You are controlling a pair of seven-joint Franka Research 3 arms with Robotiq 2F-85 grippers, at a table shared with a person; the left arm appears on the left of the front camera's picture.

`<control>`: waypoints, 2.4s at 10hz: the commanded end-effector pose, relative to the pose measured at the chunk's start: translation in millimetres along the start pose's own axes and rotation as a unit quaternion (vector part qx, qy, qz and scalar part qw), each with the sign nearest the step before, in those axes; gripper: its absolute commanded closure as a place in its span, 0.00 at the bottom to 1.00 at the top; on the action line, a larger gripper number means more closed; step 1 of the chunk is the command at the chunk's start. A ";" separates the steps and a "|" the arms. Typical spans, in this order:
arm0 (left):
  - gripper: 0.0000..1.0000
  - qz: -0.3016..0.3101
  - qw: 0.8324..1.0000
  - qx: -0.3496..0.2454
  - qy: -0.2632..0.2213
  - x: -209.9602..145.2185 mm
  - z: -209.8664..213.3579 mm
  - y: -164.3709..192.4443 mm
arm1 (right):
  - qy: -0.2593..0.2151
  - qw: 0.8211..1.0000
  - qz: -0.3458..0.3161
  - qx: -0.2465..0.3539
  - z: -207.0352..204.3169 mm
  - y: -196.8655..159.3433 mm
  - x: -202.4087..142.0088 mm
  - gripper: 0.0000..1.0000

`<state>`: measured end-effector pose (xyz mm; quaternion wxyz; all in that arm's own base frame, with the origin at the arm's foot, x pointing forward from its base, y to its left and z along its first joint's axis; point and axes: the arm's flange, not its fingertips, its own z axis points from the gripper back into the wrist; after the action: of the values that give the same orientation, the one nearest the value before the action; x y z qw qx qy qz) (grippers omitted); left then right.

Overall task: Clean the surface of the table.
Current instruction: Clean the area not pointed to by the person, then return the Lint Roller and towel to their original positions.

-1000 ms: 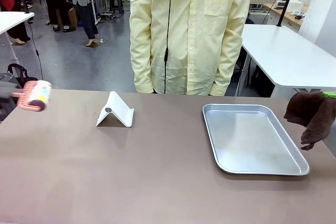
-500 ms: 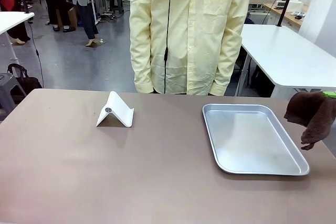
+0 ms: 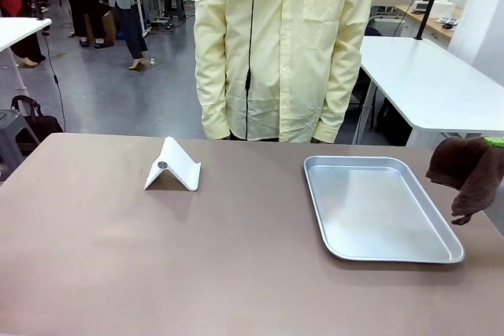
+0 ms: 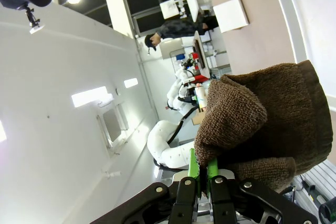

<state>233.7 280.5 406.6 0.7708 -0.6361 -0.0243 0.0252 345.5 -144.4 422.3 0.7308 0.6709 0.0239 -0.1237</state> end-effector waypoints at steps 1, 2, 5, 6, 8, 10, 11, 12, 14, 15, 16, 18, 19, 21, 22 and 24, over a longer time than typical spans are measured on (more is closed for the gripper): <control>0.78 0.007 1.000 -0.005 -0.005 1.5 2.2 -5.5 | 0.004 1.000 0.010 0.010 1.4 3.9 0.5 0.94; 0.78 0.007 1.000 -0.005 -0.005 1.5 2.2 -5.5 | 0.004 1.000 0.010 0.010 1.4 3.9 0.5 0.94; 0.78 0.007 1.000 -0.005 -0.005 1.5 2.2 -5.5 | 0.004 1.000 0.010 0.010 1.4 3.9 0.5 0.94; 0.78 0.007 1.000 -0.005 -0.005 1.5 2.2 -5.5 | 0.004 1.000 0.010 0.010 1.4 3.9 0.5 0.94; 0.78 0.007 1.000 -0.005 -0.005 1.5 2.2 -5.5 | 0.004 1.000 0.010 0.010 1.4 3.9 0.5 0.94; 0.78 0.007 1.000 -0.005 -0.005 1.5 2.2 -5.5 | 0.004 1.000 0.010 0.010 1.4 3.9 0.5 0.94; 0.78 0.007 1.000 -0.005 -0.005 1.5 2.2 -5.5 | 0.004 1.000 0.010 0.010 1.4 3.9 0.5 0.94; 0.78 0.007 1.000 -0.005 -0.005 1.5 2.2 -5.5 | 0.004 1.000 0.010 0.010 1.4 3.9 0.5 0.94; 0.78 0.001 1.000 0.000 0.000 0.1 0.0 0.0 | 0.000 1.000 0.000 0.000 0.0 0.0 0.0 0.94; 0.78 -0.008 1.000 0.007 -0.006 14.9 -16.4 -12.4 | -0.003 1.000 0.018 0.004 -10.4 10.5 -6.6 0.94; 0.78 -0.024 1.000 0.001 0.019 25.3 -31.5 -31.7 | -0.006 0.999 0.040 -0.008 -31.7 22.9 -3.1 0.94; 0.78 -0.014 0.999 0.035 -0.007 42.4 -61.1 -60.4 | 0.021 0.997 0.056 -0.048 -87.6 38.0 3.5 0.94; 0.78 0.000 0.999 0.041 -0.001 52.7 -79.2 -70.5 | 0.032 0.996 0.060 -0.054 -121.4 44.3 3.6 0.94; 0.78 0.010 0.998 0.035 -0.051 82.1 -119.1 -92.7 | 0.038 0.996 0.063 -0.041 -188.3 55.0 -4.7 0.94; 0.78 0.004 0.997 0.045 -0.059 95.5 -138.2 -103.0 | 0.040 0.996 0.054 -0.054 -218.9 52.1 -7.6 0.94; 0.78 -0.012 0.994 0.074 -0.078 126.8 -187.1 -120.7 | 0.045 0.995 0.037 -0.075 -277.4 36.0 -9.0 0.94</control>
<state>365.6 107.5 487.7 0.8039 -0.5866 -0.0752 0.0630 376.0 114.2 435.2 0.7806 0.6227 0.0373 -0.0383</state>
